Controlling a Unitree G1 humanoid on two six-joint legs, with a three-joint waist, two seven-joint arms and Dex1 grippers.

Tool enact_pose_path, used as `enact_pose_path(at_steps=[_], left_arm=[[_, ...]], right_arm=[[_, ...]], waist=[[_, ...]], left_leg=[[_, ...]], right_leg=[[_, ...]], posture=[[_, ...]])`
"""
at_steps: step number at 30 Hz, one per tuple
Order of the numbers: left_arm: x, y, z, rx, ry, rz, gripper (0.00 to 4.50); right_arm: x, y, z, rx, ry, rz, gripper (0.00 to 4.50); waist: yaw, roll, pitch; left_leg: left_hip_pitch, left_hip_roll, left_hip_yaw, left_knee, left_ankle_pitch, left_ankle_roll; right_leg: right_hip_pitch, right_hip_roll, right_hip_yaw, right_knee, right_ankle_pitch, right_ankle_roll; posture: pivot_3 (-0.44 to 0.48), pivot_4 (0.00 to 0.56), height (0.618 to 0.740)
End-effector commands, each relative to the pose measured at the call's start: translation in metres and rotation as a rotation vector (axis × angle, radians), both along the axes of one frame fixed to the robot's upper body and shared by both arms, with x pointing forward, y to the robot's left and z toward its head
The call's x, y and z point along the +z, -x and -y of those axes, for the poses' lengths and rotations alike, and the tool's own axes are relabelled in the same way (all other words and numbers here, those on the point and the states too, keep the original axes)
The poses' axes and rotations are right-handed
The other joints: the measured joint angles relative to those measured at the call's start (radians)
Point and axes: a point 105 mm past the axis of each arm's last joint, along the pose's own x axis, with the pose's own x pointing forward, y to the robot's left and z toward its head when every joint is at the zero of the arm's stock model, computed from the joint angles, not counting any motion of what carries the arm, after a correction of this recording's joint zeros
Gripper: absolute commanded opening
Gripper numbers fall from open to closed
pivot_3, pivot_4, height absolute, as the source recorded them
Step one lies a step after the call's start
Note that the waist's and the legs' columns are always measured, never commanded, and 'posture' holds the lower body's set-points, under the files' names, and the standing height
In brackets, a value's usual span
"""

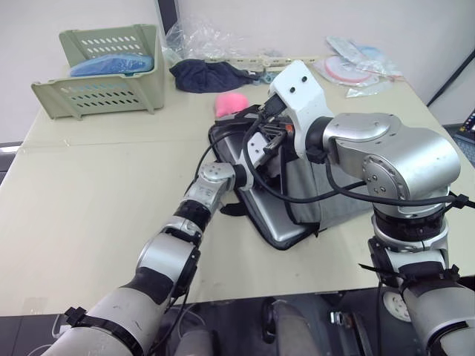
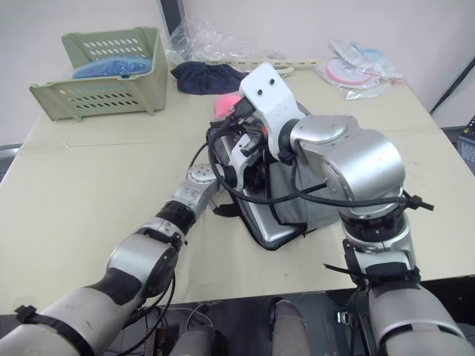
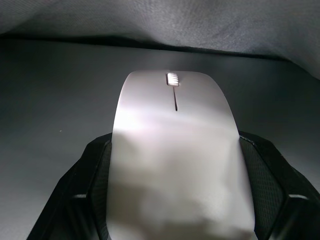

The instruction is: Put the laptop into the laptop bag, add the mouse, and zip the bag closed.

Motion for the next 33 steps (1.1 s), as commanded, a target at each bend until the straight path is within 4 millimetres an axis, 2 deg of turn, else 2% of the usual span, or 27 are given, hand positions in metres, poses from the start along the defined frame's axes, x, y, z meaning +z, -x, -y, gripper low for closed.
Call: enact_pose_path(at_steps=[1, 14, 20, 27, 31, 33], left_arm=[[-0.039, 0.009, -0.005, 0.003, -0.049, -0.134, 4.37], [-0.042, 0.003, -0.018, 0.055, -0.071, -0.111, 4.44], [-0.033, 0.004, -0.03, 0.053, -0.045, -0.087, 4.44], [-0.026, 0.015, -0.047, 0.07, -0.032, -0.067, 4.44], [-0.017, 0.031, -0.066, 0.095, -0.01, -0.066, 4.44], [-0.019, 0.04, -0.079, 0.112, -0.036, -0.076, 4.44]], right_arm=[[0.031, 0.012, -0.009, 0.052, -0.03, 0.129, 0.0], [0.026, 0.012, -0.01, 0.058, -0.026, 0.118, 0.0], [0.022, 0.011, -0.009, 0.055, -0.023, 0.112, 0.0], [0.019, 0.009, -0.008, 0.053, -0.022, 0.104, 0.0], [0.017, 0.009, -0.008, 0.051, -0.024, 0.098, 0.0], [0.015, 0.009, -0.008, 0.052, -0.025, 0.094, 0.0]], waist=[[0.0, 0.0, 0.0], [-0.001, 0.0, -0.001], [-0.004, 0.0, -0.001], [-0.005, 0.0, -0.001], [-0.005, 0.0, -0.001], [-0.004, 0.0, -0.001]], left_leg=[[0.0, 0.0, 0.0, 0.0, 0.0, 0.0], [0.0, 0.0, 0.0, 0.0, 0.0, 0.0], [0.0, 0.0, 0.0, 0.0, 0.0, 0.0], [0.001, 0.0, -0.001, 0.001, 0.0, 0.0], [0.001, 0.001, -0.001, 0.001, 0.0, 0.0], [0.001, 0.001, -0.002, 0.001, 0.0, 0.0]], right_leg=[[0.0, 0.0, 0.0, 0.0, 0.0, 0.0], [0.0, 0.0, 0.0, 0.0, 0.0, 0.0], [0.0, 0.0, 0.001, 0.001, 0.0, 0.0], [0.0, 0.0, 0.0, 0.001, 0.0, 0.0], [0.0, 0.0, 0.001, 0.001, 0.0, 0.0], [0.0, 0.0, 0.0, 0.001, 0.0, 0.0]], posture=[[0.0, 0.15, 0.74], [0.0, 0.15, 0.74], [0.0, 0.15, 0.74], [0.0, 0.15, 0.74], [0.0, 0.15, 0.74], [0.0, 0.15, 0.74]])
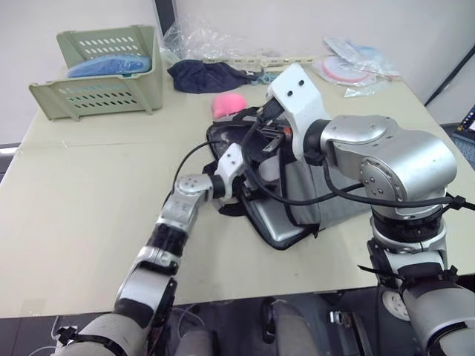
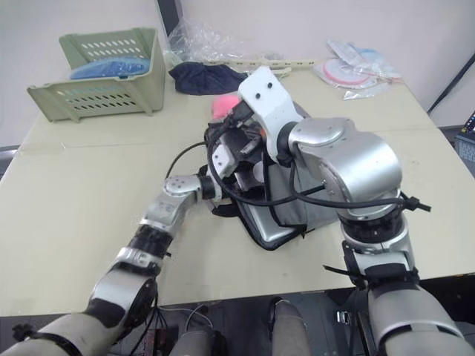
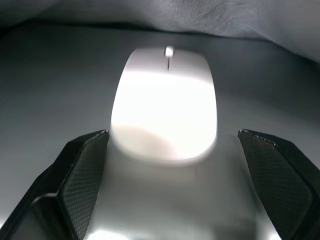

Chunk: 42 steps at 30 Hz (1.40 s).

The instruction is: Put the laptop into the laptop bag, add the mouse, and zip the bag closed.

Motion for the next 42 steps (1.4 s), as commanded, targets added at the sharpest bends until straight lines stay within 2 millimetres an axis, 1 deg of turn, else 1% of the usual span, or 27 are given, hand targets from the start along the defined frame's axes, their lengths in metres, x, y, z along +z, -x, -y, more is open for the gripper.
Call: enact_pose_path(at_steps=[1, 5, 8, 12, 15, 20, 23, 26, 30, 31, 33, 35, 37, 40, 42], left_arm=[[-0.014, 0.016, -0.019, 0.027, -0.046, -0.08, 4.44], [-0.008, 0.028, -0.034, 0.045, -0.058, -0.097, 4.44], [0.009, 0.04, -0.047, 0.048, -0.017, -0.114, 4.44], [0.019, 0.051, -0.063, 0.051, -0.02, -0.138, 4.44], [0.025, 0.055, -0.071, 0.053, -0.029, -0.145, 4.44], [0.049, 0.058, -0.081, 0.043, 0.038, -0.159, 4.44], [0.064, 0.059, -0.087, 0.026, 0.089, -0.166, 4.44], [0.077, 0.06, -0.101, 0.041, 0.066, -0.128, 4.44], [0.088, 0.061, -0.115, 0.077, 0.031, -0.096, 4.44], [0.091, 0.064, -0.12, 0.085, 0.015, -0.086, 4.44], [0.099, 0.075, -0.128, 0.088, -0.018, -0.07, 4.44], [0.107, 0.086, -0.132, 0.078, -0.026, -0.066, 4.44], [0.112, 0.093, -0.135, 0.072, -0.028, -0.066, 4.44], [0.121, 0.098, -0.139, 0.07, -0.047, -0.055, 4.44], [0.132, 0.098, -0.138, 0.059, -0.033, -0.031, 4.44]], right_arm=[[0.019, 0.009, -0.006, 0.046, -0.029, 0.105, 0.0], [0.016, 0.007, -0.006, 0.046, -0.029, 0.1, 0.0], [0.011, 0.007, -0.007, 0.056, -0.029, 0.09, 0.0], [0.006, 0.01, -0.009, 0.08, -0.029, 0.075, 0.0], [0.004, 0.012, -0.011, 0.095, -0.028, 0.071, 0.0], [-0.005, 0.024, -0.013, 0.174, -0.014, 0.059, 0.0], [-0.015, 0.032, -0.011, 0.214, 0.012, 0.03, 0.0], [-0.019, 0.035, -0.008, 0.235, 0.029, 0.015, 0.0], [-0.021, 0.035, -0.006, 0.242, 0.04, 0.014, 0.0], [-0.022, 0.035, -0.005, 0.241, 0.043, 0.013, 0.0], [-0.025, 0.036, -0.002, 0.238, 0.045, 0.007, 0.0], [-0.028, 0.036, 0.0, 0.236, 0.047, 0.004, 0.0], [-0.032, 0.037, 0.002, 0.236, 0.051, -0.001, 0.0], [-0.043, 0.041, 0.005, 0.247, 0.067, -0.03, 0.0], [-0.053, 0.045, 0.01, 0.258, 0.091, -0.05, 0.0]], waist=[[0.0, 0.0, 0.0], [0.004, 0.0, 0.0], [0.003, 0.0, 0.0], [0.003, 0.0, 0.0], [0.004, 0.0, 0.0], [0.005, 0.001, 0.0], [0.005, 0.001, 0.0], [0.004, 0.0, 0.0], [0.003, 0.001, 0.0], [0.003, 0.001, 0.0], [0.002, 0.001, 0.001], [0.002, 0.001, 0.001], [0.006, 0.001, 0.001], [0.016, 0.0, 0.001], [0.022, 0.001, 0.001]], left_leg=[[0.0, 0.0, 0.0, 0.0, 0.0, 0.0], [-0.001, 0.0, -0.001, 0.001, 0.0, 0.0], [-0.001, 0.0, -0.001, 0.0, 0.0, 0.0], [-0.001, 0.0, -0.001, 0.0, 0.0, 0.0], [-0.001, 0.0, -0.001, 0.0, 0.0, 0.0], [-0.001, 0.0, -0.001, -0.001, 0.0, 0.0], [-0.001, 0.0, -0.001, -0.002, 0.0, 0.0], [-0.001, 0.0, -0.001, -0.002, 0.0, 0.0], [0.0, 0.0, -0.001, -0.002, 0.0, -0.001], [0.0, 0.0, -0.001, -0.002, 0.0, -0.001], [0.0, 0.0, -0.001, -0.003, 0.0, -0.001], [0.0, 0.0, -0.001, -0.003, 0.0, -0.001], [-0.001, 0.0, -0.001, -0.003, -0.001, -0.001], [-0.001, -0.001, -0.002, -0.003, -0.001, -0.001], [-0.001, -0.001, -0.002, -0.003, -0.001, -0.001]], right_leg=[[0.0, 0.0, 0.0, 0.0, 0.0, 0.0], [0.0, 0.0, 0.0, 0.0, 0.0, 0.0], [0.0, 0.0, 0.0, -0.001, 0.0, 0.0], [0.0, 0.0, 0.0, -0.001, 0.0, 0.0], [0.0, 0.0, 0.0, -0.001, 0.0, 0.0], [0.0, 0.0, -0.001, -0.002, 0.0, 0.0], [0.0, 0.0, -0.001, -0.002, 0.0, 0.0], [0.0, 0.0, -0.001, -0.002, 0.0, 0.0], [0.0, 0.0, -0.001, -0.002, 0.0, 0.0], [0.0, 0.0, 0.0, -0.002, 0.0, 0.0], [0.0, 0.001, -0.001, -0.002, 0.0, 0.0], [-0.001, 0.001, -0.001, -0.003, 0.0, 0.0], [-0.001, 0.001, -0.001, -0.003, 0.0, 0.0], [0.0, 0.0, 0.0, -0.003, 0.0, 0.0], [0.0, 0.0, 0.0, -0.004, 0.0, 0.0]], posture=[[0.0, 0.15, 0.74], [0.0, 0.15, 0.74], [0.0, 0.15, 0.74], [0.0, 0.15, 0.74], [0.0, 0.15, 0.74], [0.0, 0.15, 0.74], [0.0, 0.15, 0.74], [0.0, 0.15, 0.74], [0.0, 0.15, 0.74], [0.0, 0.15, 0.74], [0.0, 0.15, 0.74], [0.0, 0.15, 0.74], [0.0, 0.15, 0.74], [0.0, 0.15, 0.74], [0.0, 0.15, 0.74]])
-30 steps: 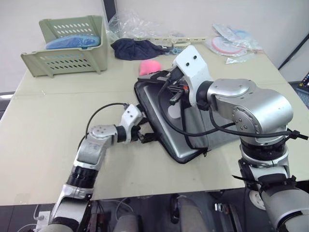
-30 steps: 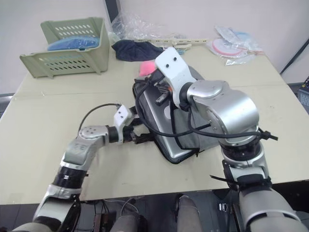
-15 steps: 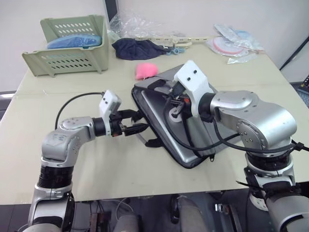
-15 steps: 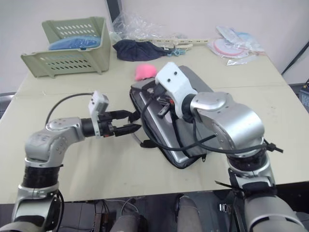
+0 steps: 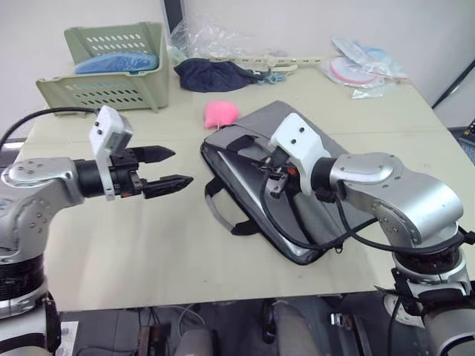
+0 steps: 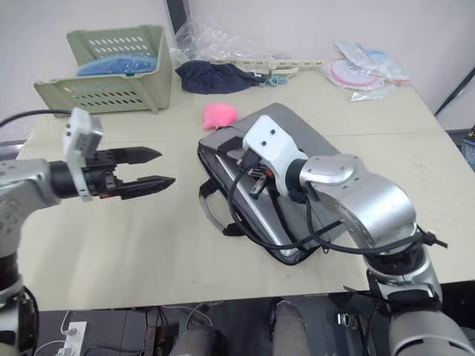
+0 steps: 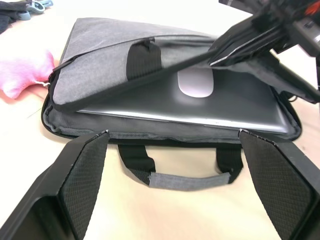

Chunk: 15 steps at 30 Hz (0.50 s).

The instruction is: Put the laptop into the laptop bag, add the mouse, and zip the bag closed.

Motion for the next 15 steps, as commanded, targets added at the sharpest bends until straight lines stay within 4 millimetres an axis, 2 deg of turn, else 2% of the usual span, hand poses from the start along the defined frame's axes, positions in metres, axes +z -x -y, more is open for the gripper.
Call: enact_pose_path(at_steps=[1, 5, 15], left_arm=[[0.026, 0.007, 0.004, -0.037, 0.017, 0.081, 4.44], [0.033, 0.006, 0.013, -0.072, 0.045, 0.097, 4.44], [0.02, 0.002, 0.015, -0.086, 0.051, 0.06, 4.44]], right_arm=[[-0.003, 0.014, 0.002, 0.068, 0.025, 0.018, 0.0], [-0.004, 0.02, 0.011, 0.095, 0.057, 0.015, 0.0], [-0.009, 0.047, 0.023, 0.247, 0.116, 0.007, 0.0]], waist=[[0.01, 0.0, 0.0], [0.012, 0.0, 0.0], [0.013, -0.001, 0.0]], left_leg=[[0.0, 0.0, 0.0, 0.0, 0.0, 0.0], [0.0, 0.0, 0.0, 0.0, 0.0, 0.0], [0.0, 0.0, 0.001, -0.001, 0.0, 0.0]], right_leg=[[0.0, 0.0, 0.0, 0.0, 0.0, 0.0], [0.0, 0.0, 0.0, 0.0, 0.0, 0.0], [0.0, 0.001, 0.0, -0.001, 0.0, 0.0]], posture=[[0.0, 0.15, 0.74], [0.0, 0.15, 0.74], [0.0, 0.15, 0.74]])
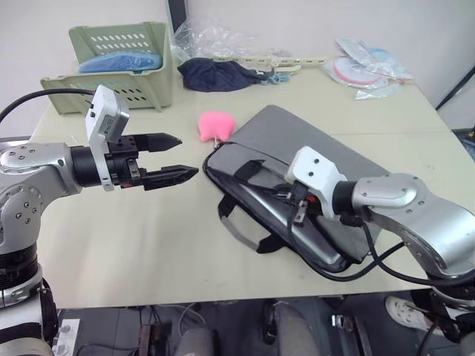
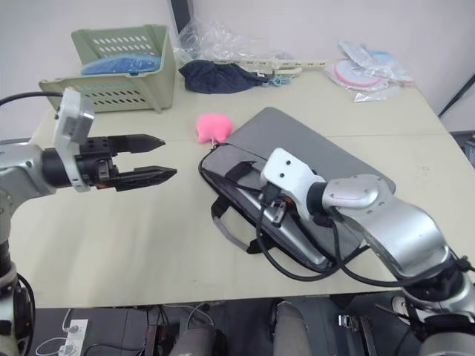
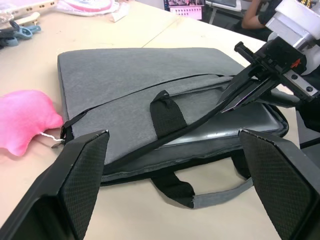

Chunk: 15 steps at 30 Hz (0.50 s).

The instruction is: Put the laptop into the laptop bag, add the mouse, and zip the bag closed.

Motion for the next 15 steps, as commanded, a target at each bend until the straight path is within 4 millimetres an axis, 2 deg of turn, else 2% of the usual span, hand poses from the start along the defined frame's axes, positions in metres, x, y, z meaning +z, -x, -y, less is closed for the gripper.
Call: enact_pose_path(at_steps=[1, 8, 10, 11, 15], left_arm=[[0.005, 0.001, 0.0, -0.013, 0.015, 0.027, 4.44], [0.0, -0.001, 0.001, -0.022, 0.013, 0.014, 4.44], [-0.001, -0.002, 0.002, -0.026, 0.013, 0.013, 4.5], [-0.001, -0.002, 0.002, -0.026, 0.014, 0.012, 4.5], [-0.006, -0.005, 0.002, -0.028, 0.01, -0.001, 4.5]], right_arm=[[0.01, 0.021, -0.005, 0.137, 0.0, 0.035, 0.0], [0.007, 0.03, -0.003, 0.201, 0.023, 0.047, 0.0], [0.007, 0.029, -0.002, 0.197, 0.022, 0.054, 0.81], [0.006, 0.029, -0.002, 0.197, 0.02, 0.055, 1.01], [0.009, 0.026, 0.001, 0.173, 0.007, 0.073, 2.93]], waist=[[0.0, 0.0, 0.0], [-0.001, 0.0, 0.0], [-0.001, 0.0, 0.0], [-0.001, 0.0, 0.0], [0.001, 0.0, 0.0]], left_leg=[[0.0, 0.0, 0.0, 0.0, 0.0, 0.0], [0.0, 0.0, 0.0, 0.0, 0.0, 0.0], [0.0, 0.0, 0.0, 0.0, 0.0, 0.0], [0.0, 0.0, 0.0, 0.0, 0.0, 0.0], [0.0, 0.0, 0.0, 0.0, 0.0, 0.0]], right_leg=[[0.0, 0.0, 0.0, 0.0, 0.0, 0.0], [0.0, 0.0, 0.0, 0.0, 0.0, 0.0], [0.0, 0.0, 0.001, 0.0, 0.0, 0.0], [0.0, 0.0, 0.001, 0.0, 0.0, 0.0], [0.0, 0.0, 0.001, 0.0, 0.0, 0.0]], posture=[[0.0, 0.15, 0.74], [0.0, 0.15, 0.74], [0.0, 0.15, 0.74], [0.0, 0.15, 0.74], [0.0, 0.15, 0.74]])
